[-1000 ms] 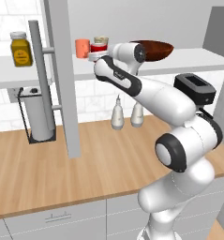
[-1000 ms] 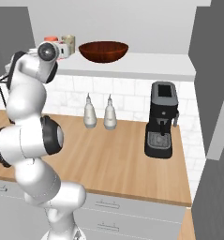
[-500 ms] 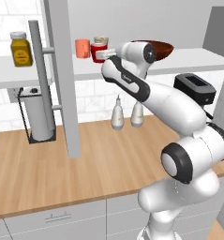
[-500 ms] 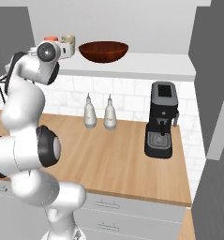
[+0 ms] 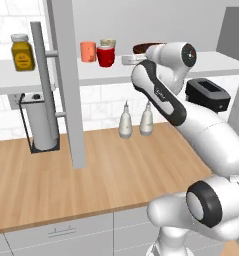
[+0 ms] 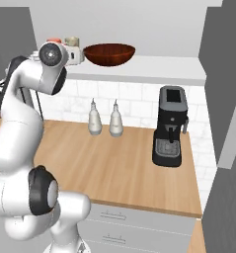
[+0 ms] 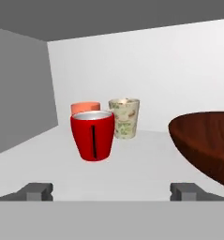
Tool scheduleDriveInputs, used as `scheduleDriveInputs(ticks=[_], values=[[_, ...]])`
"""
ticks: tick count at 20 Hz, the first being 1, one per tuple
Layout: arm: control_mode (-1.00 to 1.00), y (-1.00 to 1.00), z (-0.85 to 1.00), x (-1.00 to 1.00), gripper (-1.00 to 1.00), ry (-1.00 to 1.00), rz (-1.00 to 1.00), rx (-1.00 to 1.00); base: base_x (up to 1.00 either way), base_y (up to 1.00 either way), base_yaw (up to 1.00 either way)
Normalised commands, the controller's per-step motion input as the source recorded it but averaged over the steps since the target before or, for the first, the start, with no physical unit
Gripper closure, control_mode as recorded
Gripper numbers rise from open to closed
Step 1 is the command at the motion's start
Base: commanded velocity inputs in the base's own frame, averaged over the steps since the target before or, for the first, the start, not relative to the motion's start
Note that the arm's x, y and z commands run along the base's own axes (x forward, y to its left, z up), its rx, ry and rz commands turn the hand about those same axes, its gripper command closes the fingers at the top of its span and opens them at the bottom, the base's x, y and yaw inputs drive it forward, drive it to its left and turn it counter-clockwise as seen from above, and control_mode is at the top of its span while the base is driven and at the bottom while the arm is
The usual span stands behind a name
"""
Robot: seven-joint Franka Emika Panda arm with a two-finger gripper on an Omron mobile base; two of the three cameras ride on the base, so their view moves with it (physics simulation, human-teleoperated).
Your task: Gather all objects into one cabinet and sort the glasses and bowls to opposite sides.
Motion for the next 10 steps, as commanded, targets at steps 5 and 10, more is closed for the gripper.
scheduleDriveInputs(ticks=[5, 10], values=[[-1.00, -0.40, 0.15, -1.00, -1.00, 0.13, -0.16, 0.00, 0.00, 0.00, 0.00], [-1.00, -0.32, 0.21, -1.00, -1.00, 0.21, -0.16, 0.00, 0.00, 0.00, 0.00]])
